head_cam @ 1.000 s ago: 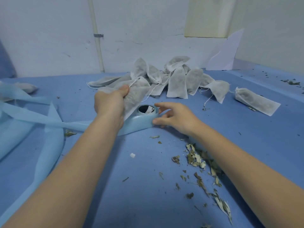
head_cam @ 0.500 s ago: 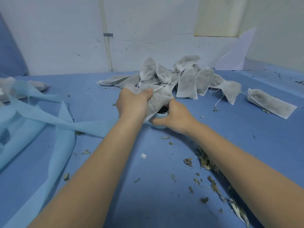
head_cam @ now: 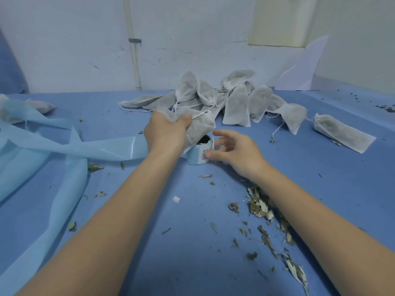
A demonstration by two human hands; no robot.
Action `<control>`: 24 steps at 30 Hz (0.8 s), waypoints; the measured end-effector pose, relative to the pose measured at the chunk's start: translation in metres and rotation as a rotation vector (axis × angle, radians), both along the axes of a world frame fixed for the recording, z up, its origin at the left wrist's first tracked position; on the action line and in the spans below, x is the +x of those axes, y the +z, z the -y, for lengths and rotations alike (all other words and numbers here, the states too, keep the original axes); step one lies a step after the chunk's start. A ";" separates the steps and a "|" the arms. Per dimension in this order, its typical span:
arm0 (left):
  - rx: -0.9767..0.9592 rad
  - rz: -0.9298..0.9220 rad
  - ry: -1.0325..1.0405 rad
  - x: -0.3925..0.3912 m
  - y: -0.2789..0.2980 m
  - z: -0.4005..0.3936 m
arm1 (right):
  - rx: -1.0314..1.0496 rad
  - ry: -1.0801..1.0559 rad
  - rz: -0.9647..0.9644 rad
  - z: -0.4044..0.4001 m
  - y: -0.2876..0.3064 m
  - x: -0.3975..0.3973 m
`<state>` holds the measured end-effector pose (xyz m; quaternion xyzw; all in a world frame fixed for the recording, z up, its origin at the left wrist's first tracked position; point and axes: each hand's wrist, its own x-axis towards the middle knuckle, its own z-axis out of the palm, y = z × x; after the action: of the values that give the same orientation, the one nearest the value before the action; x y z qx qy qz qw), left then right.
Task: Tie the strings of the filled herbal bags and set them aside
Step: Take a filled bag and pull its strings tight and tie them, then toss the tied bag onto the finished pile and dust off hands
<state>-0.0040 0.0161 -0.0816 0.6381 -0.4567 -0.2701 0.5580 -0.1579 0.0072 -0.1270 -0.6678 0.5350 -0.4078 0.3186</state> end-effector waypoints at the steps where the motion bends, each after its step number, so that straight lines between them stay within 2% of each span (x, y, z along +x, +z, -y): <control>1: 0.002 -0.007 0.001 0.000 0.000 0.000 | -0.007 0.002 -0.020 0.001 0.000 -0.002; 4: 0.010 -0.030 -0.006 0.001 -0.001 0.000 | -0.017 0.017 -0.076 0.002 0.001 -0.006; 11: 0.010 -0.048 -0.014 0.001 -0.002 0.001 | -0.026 -0.014 -0.044 0.002 0.000 -0.007; 17: 0.003 -0.020 -0.013 0.000 -0.003 0.002 | -0.025 0.066 0.011 -0.003 0.004 -0.012; 24: -0.027 0.027 -0.004 -0.003 -0.006 0.003 | -0.085 0.021 -0.094 -0.008 0.006 -0.013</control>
<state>-0.0067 0.0128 -0.0878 0.6332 -0.4691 -0.2562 0.5598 -0.1712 0.0153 -0.1214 -0.7048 0.5244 -0.3949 0.2688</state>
